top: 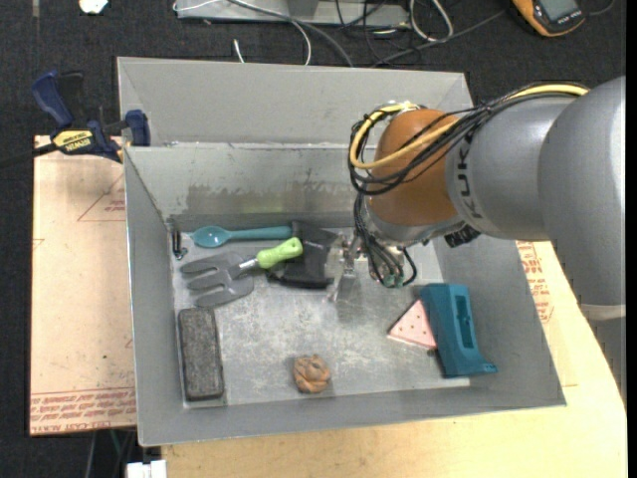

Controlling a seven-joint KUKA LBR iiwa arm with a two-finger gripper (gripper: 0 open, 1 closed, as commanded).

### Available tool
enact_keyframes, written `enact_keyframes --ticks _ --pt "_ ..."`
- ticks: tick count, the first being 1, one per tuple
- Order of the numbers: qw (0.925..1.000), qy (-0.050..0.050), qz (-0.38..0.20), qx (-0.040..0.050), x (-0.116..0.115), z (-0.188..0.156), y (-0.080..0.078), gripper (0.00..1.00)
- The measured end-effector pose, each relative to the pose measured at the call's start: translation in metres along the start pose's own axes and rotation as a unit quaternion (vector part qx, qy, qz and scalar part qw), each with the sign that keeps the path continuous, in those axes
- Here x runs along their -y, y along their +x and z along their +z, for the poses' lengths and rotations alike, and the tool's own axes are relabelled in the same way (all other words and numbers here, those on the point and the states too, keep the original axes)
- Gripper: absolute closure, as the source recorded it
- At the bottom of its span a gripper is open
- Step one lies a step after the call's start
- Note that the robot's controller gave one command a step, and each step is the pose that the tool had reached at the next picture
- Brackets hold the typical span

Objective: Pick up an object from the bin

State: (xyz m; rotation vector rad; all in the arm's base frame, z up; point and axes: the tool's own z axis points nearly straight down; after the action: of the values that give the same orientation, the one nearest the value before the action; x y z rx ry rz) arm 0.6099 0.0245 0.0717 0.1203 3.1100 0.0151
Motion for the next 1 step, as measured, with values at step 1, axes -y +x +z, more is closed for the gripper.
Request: enact_keyframes --ticks 1 --pt "0.9999 0.000 -0.017 -0.0044 0.0062 -0.0484 -0.0050 1.00"
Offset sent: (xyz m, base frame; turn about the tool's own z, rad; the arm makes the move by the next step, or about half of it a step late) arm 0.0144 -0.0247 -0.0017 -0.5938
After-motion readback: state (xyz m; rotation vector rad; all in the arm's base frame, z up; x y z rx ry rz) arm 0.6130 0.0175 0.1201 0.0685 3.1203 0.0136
